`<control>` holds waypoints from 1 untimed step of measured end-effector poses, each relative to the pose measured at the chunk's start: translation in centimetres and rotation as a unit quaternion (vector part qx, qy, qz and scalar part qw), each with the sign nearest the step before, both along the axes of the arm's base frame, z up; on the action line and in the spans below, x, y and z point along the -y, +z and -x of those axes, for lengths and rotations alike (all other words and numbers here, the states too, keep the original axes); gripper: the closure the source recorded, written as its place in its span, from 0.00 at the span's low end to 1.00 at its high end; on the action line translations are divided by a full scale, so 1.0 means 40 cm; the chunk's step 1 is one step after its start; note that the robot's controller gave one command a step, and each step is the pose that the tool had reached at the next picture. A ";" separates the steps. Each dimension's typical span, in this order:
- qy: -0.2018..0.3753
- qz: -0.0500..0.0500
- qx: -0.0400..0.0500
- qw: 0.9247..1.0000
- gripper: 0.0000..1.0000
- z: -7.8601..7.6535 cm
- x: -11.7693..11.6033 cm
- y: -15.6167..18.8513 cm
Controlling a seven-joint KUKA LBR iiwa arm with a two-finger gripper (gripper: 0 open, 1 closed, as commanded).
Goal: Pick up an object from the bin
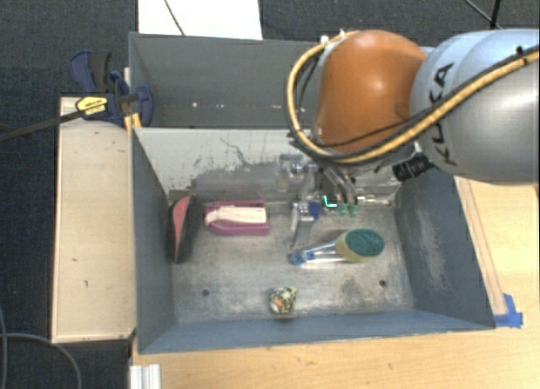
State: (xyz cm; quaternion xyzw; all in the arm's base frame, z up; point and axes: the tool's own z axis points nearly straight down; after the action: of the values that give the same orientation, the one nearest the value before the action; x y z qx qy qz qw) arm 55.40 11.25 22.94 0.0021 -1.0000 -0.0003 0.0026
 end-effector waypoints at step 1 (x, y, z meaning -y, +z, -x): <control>-0.037 0.001 0.001 0.999 0.00 0.125 0.109 -0.372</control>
Offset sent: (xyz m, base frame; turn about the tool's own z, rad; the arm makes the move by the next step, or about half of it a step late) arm -0.0490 -0.0425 -0.1466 0.0690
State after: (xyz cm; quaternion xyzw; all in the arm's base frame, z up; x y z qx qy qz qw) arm 50.41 6.88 8.07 -0.0345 -0.9994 0.0004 0.0019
